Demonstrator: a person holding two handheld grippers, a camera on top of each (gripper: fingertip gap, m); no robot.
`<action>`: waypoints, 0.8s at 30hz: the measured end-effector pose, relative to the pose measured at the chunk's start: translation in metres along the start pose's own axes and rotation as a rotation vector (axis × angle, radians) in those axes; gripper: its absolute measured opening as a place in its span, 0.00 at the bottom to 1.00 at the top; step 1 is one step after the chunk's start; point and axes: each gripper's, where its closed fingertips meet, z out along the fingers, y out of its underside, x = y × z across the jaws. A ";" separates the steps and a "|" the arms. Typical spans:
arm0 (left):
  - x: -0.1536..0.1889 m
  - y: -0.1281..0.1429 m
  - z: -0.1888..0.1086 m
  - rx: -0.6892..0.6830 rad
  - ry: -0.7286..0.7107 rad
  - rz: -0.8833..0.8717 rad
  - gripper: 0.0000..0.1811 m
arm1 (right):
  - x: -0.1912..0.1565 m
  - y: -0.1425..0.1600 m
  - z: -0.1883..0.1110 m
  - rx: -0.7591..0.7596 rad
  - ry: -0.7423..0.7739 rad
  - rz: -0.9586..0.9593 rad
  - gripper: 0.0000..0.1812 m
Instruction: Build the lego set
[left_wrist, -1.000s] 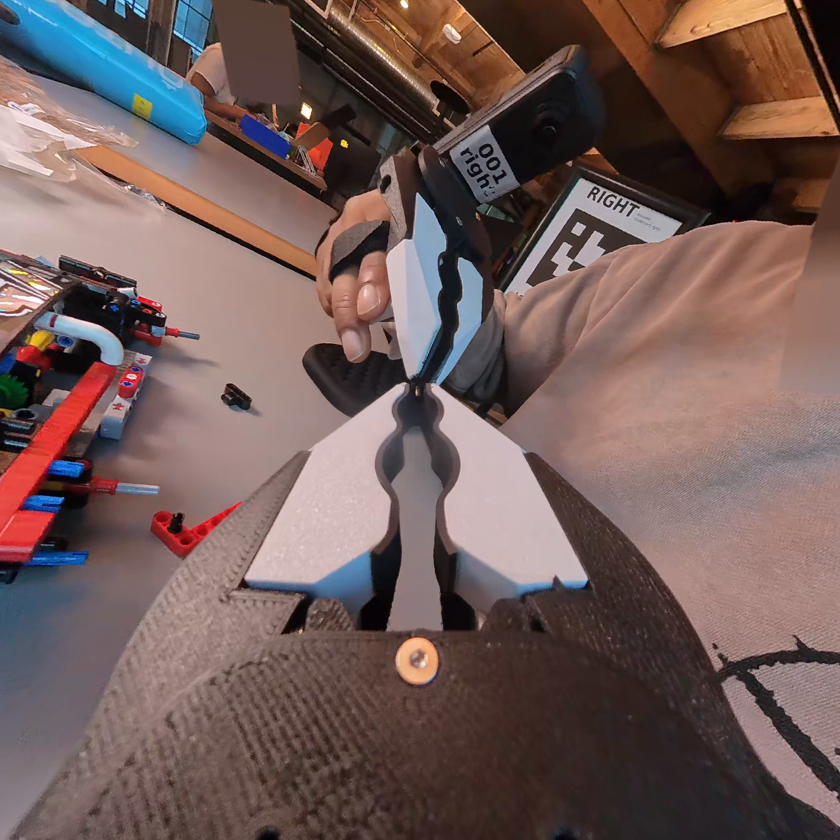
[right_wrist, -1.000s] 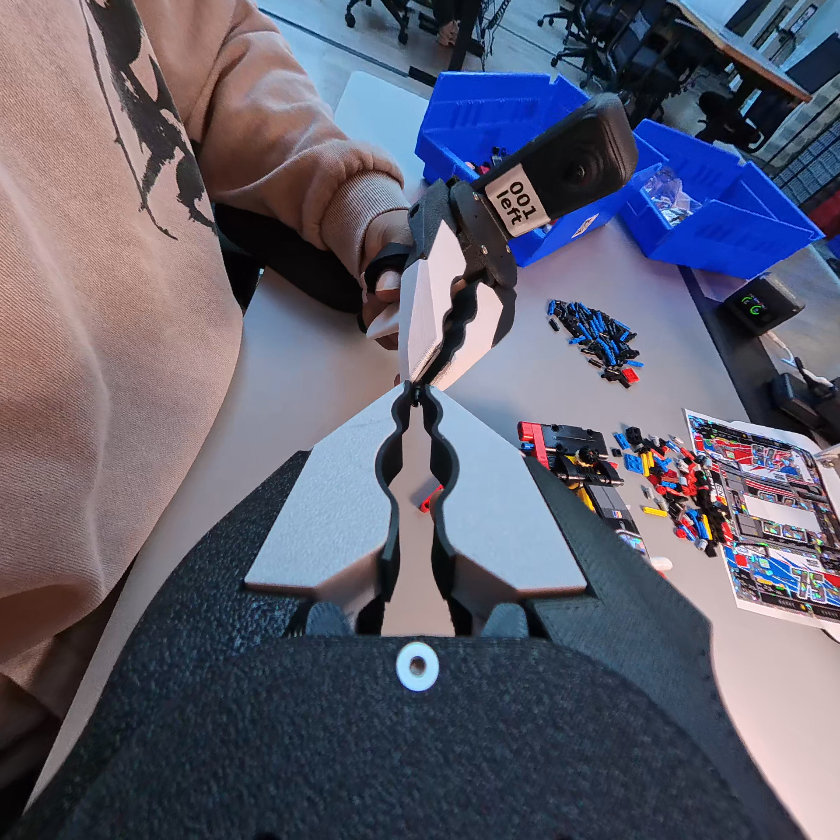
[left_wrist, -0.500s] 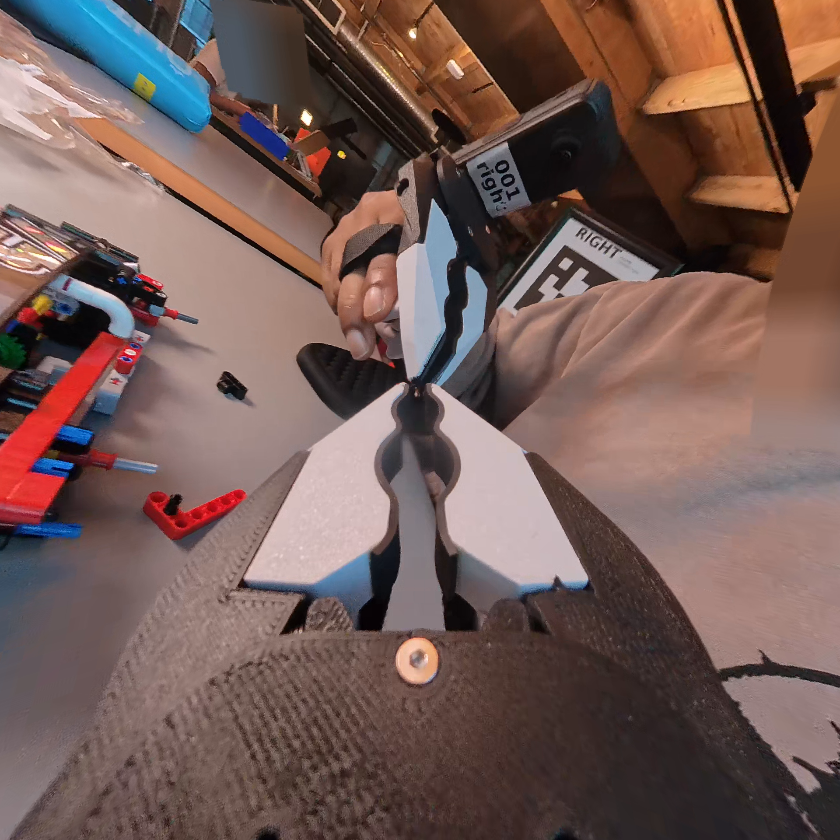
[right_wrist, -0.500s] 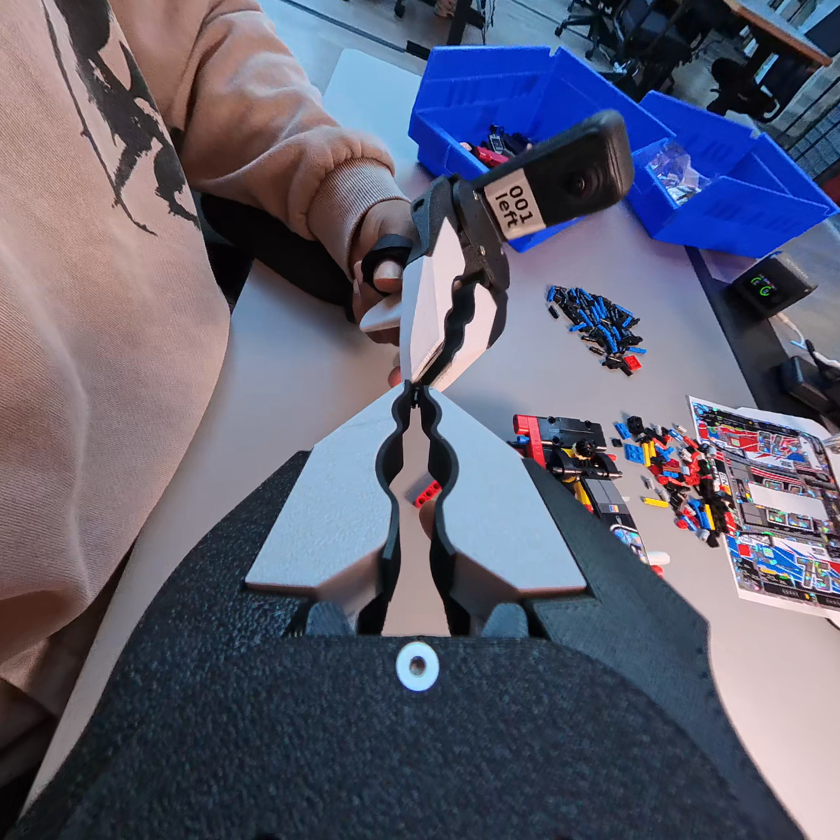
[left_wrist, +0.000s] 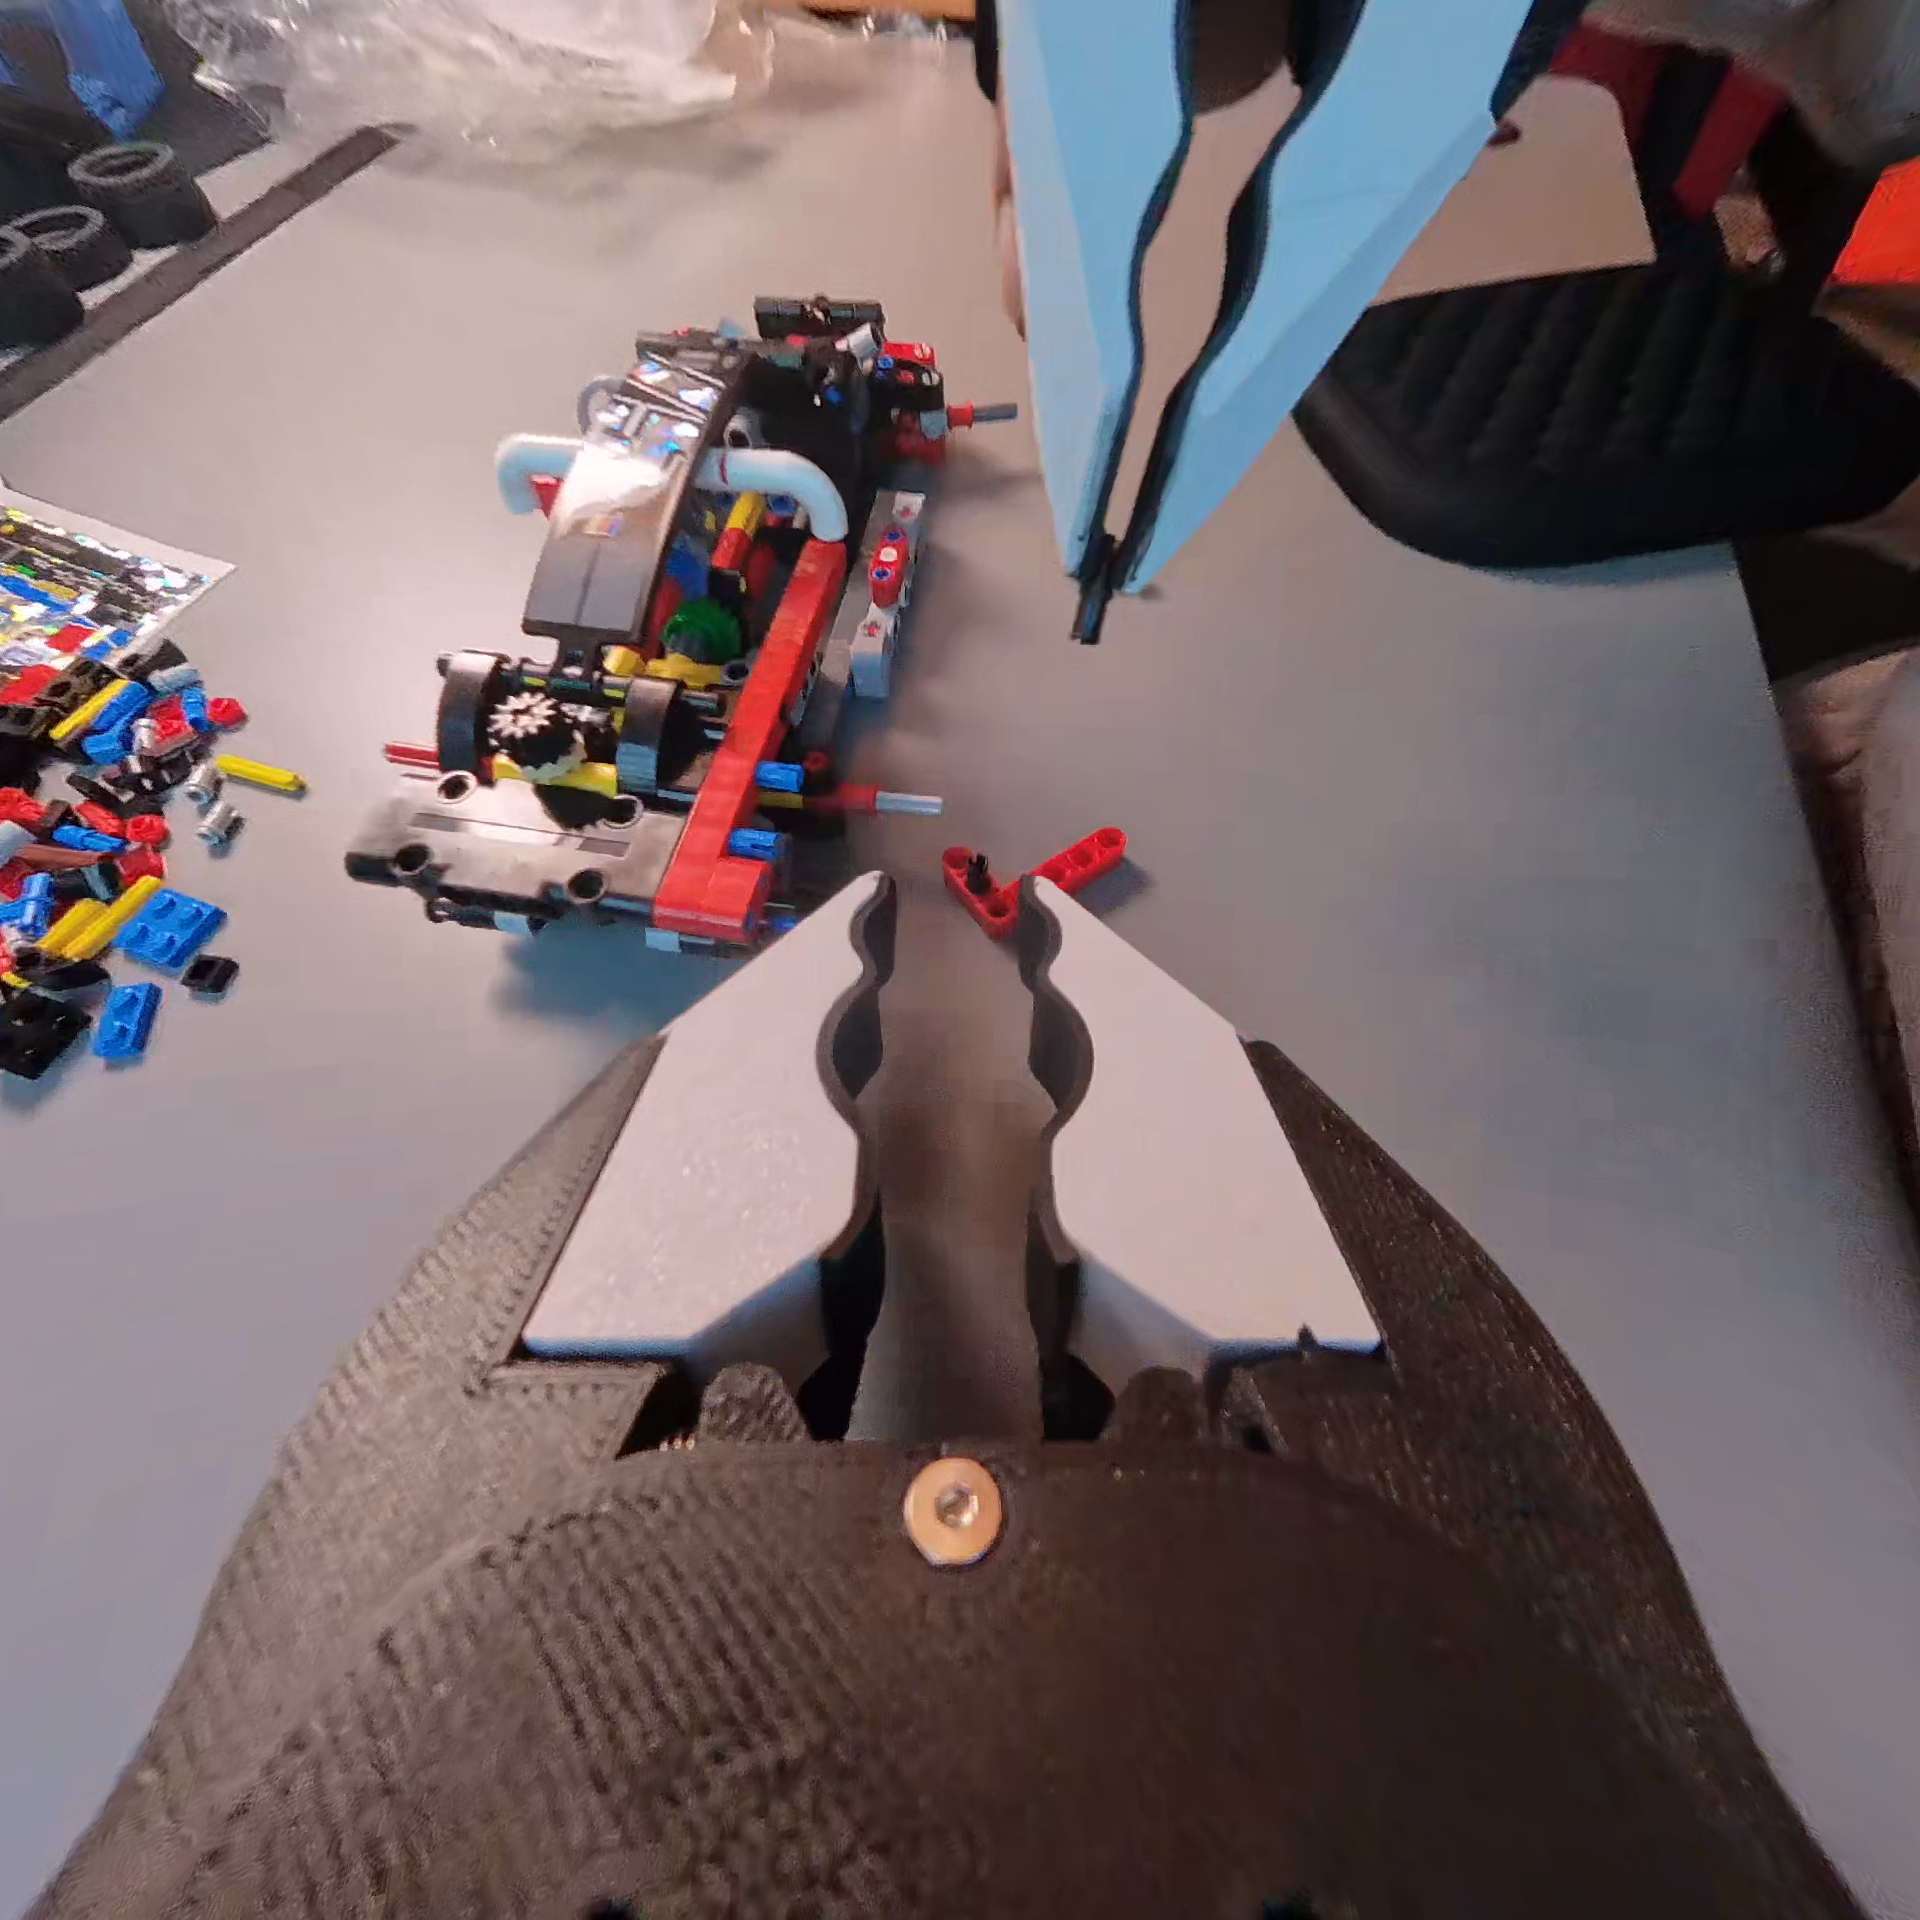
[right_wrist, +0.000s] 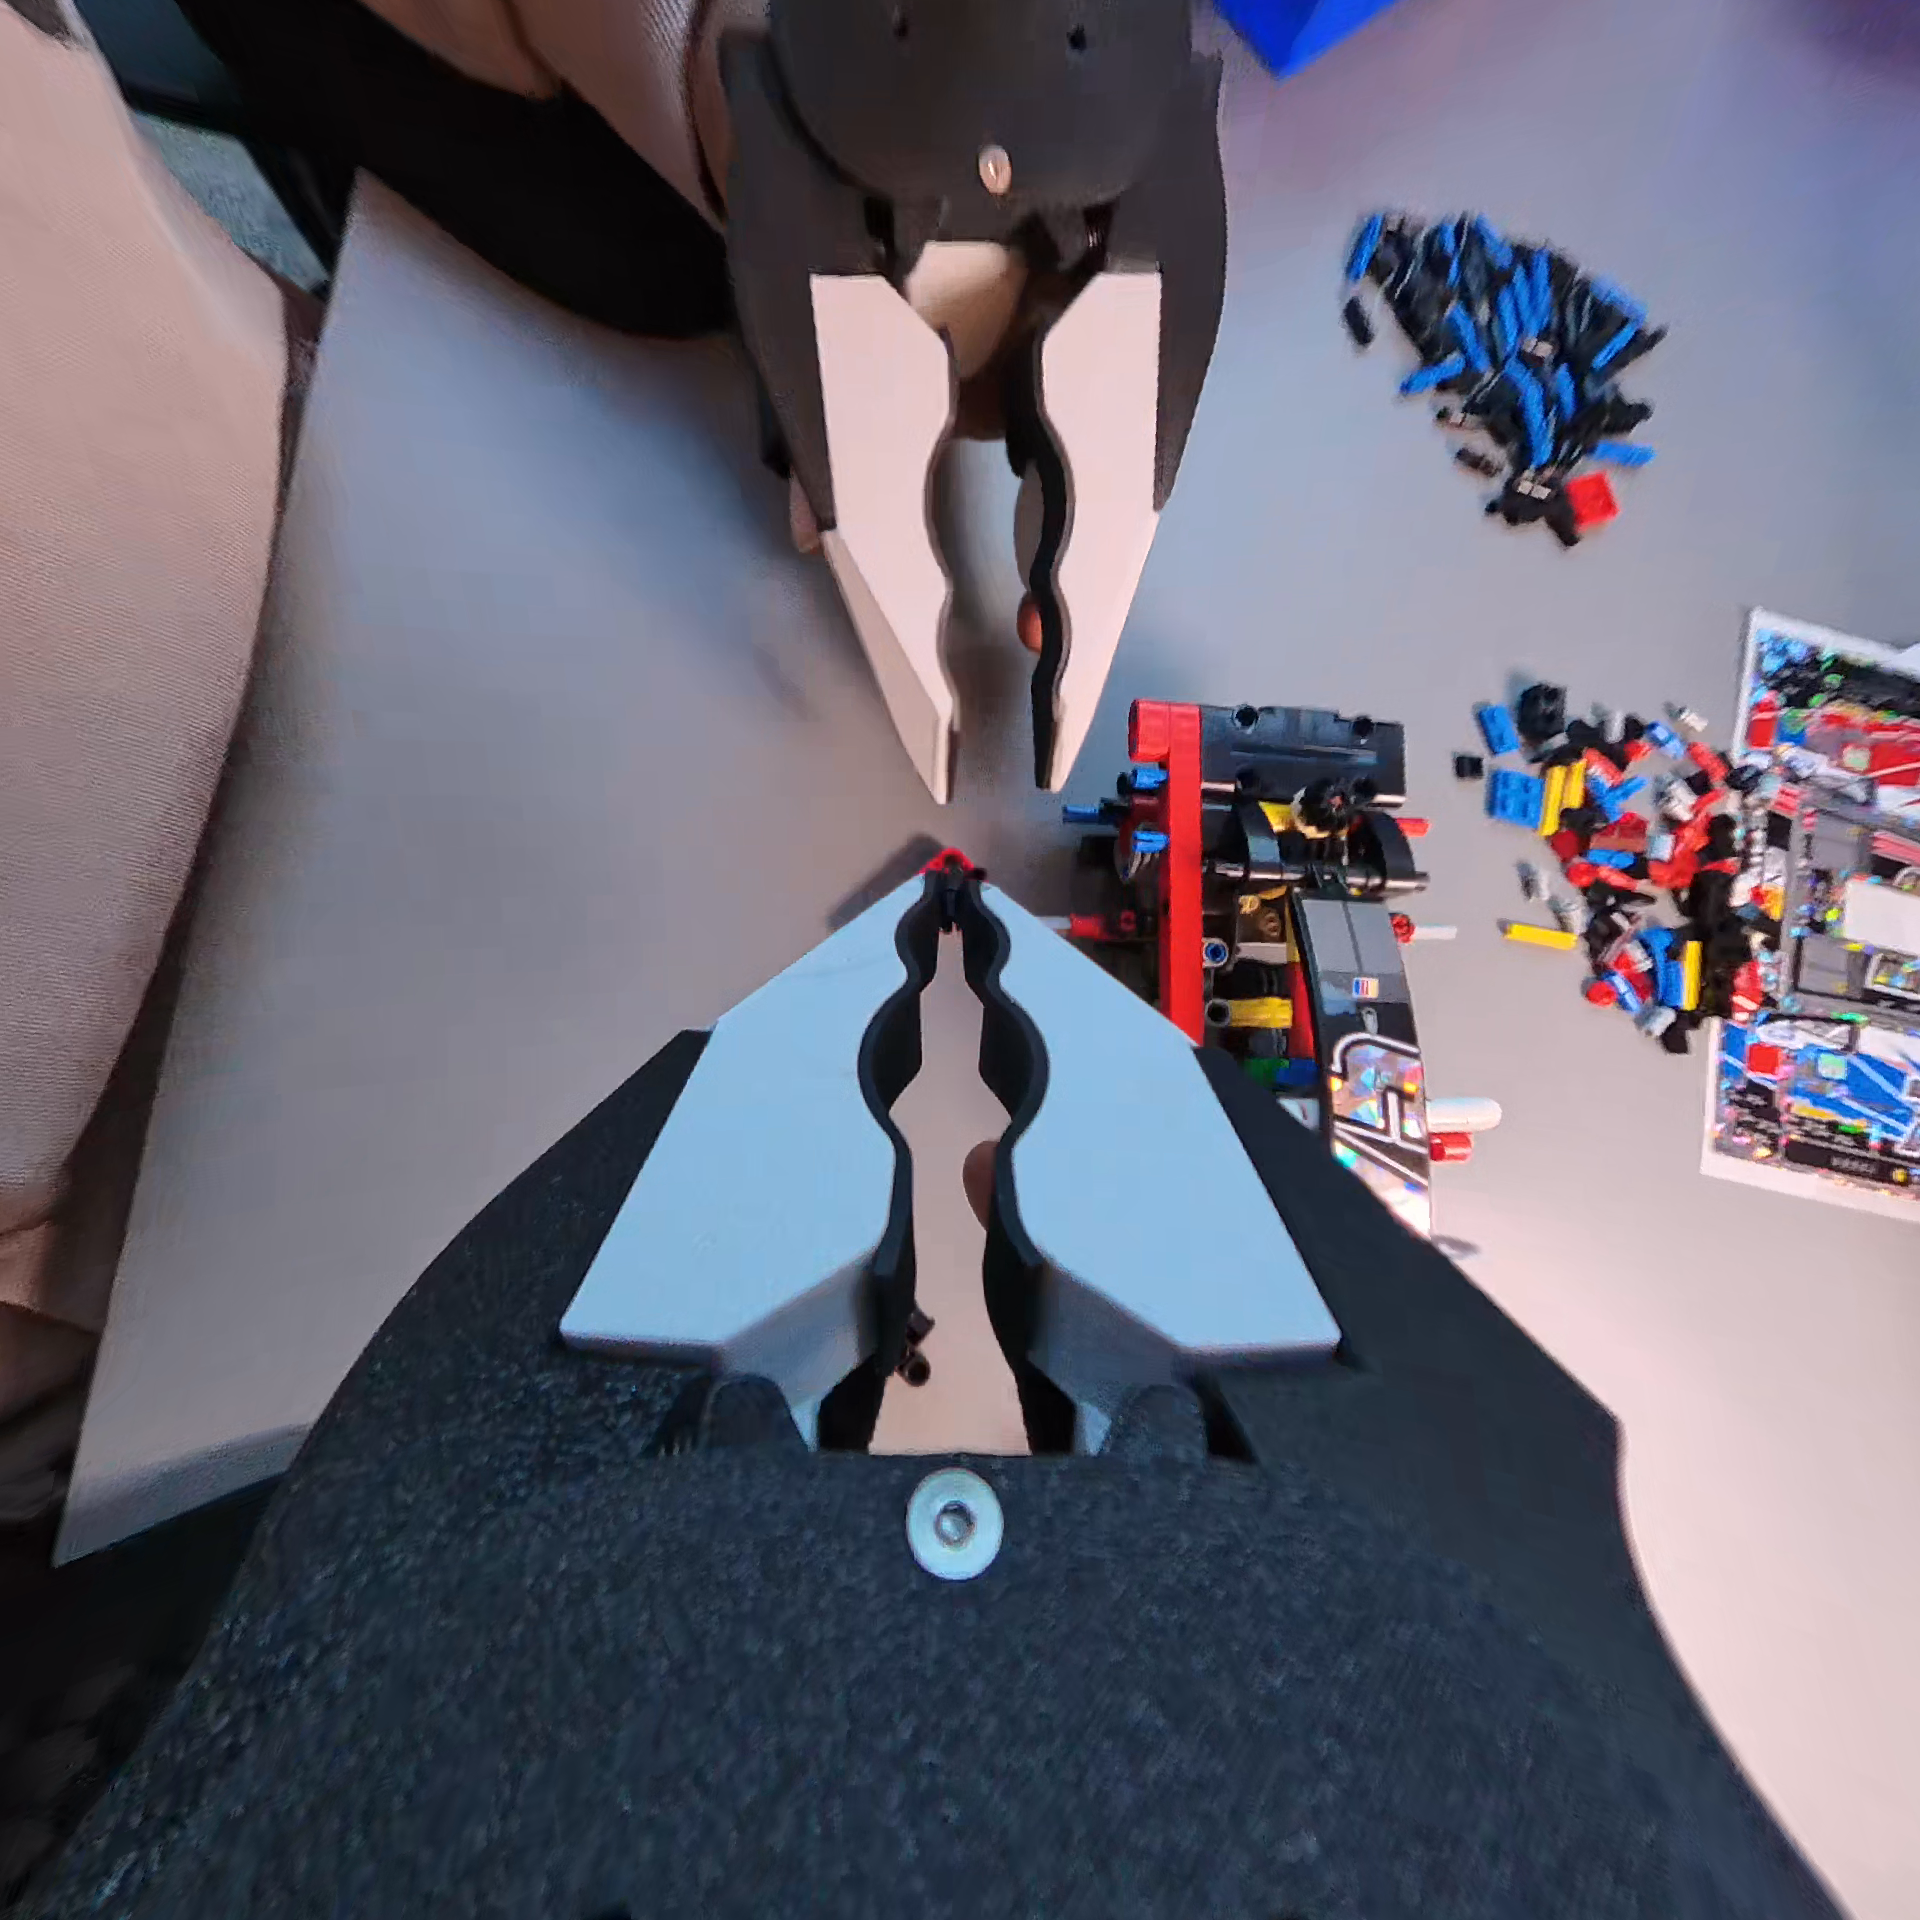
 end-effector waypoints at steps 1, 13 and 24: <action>0.002 0.003 0.003 -0.027 0.015 0.012 0.13 | 0.000 0.005 0.006 -0.033 -0.022 0.015 0.01; 0.003 0.020 0.015 -0.157 0.119 0.182 0.15 | -0.001 0.023 0.039 -0.209 -0.142 0.224 0.01; 0.007 0.020 0.020 -0.143 0.200 0.314 0.14 | -0.007 0.023 0.042 -0.239 -0.140 0.360 0.00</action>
